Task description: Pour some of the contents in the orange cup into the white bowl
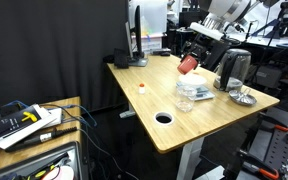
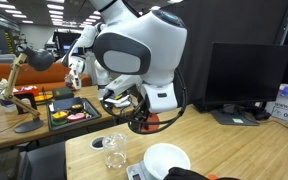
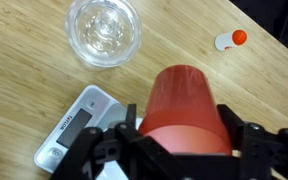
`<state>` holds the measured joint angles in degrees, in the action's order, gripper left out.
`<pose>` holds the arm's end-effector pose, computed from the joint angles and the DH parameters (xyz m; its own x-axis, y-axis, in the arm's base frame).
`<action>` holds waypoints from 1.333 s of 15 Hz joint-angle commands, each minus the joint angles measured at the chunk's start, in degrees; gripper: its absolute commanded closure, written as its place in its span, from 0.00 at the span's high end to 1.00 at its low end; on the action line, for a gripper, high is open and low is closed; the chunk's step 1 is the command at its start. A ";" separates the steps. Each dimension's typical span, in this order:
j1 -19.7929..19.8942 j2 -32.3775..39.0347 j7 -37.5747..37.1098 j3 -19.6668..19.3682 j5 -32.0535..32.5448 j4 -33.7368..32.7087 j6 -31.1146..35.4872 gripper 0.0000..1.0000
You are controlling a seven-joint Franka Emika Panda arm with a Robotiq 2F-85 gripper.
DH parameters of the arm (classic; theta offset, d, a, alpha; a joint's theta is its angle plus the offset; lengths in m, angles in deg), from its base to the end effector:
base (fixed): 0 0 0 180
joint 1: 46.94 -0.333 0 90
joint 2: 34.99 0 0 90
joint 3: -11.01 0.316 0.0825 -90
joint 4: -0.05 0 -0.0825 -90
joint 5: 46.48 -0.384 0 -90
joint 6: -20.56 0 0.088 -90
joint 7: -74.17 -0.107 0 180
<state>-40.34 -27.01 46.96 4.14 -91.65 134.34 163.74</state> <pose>0.4988 -0.1245 0.2751 0.2613 -0.9179 -0.2986 -0.9330 -0.1609 -0.3219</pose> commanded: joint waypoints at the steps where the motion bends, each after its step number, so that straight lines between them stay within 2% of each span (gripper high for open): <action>1: -0.10 -0.04 -0.13 -0.13 0.13 -0.04 -0.11 0.79; 3: -0.10 -0.04 -0.13 -0.13 0.13 -0.04 -0.10 0.79; 4: -0.10 -0.04 -0.13 -0.13 0.13 -0.04 -0.10 0.54; 20: 4.70 6.65 0.19 -3.10 -20.10 -5.06 -15.84 0.54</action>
<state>-36.90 -22.06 46.43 1.49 -108.03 130.92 152.17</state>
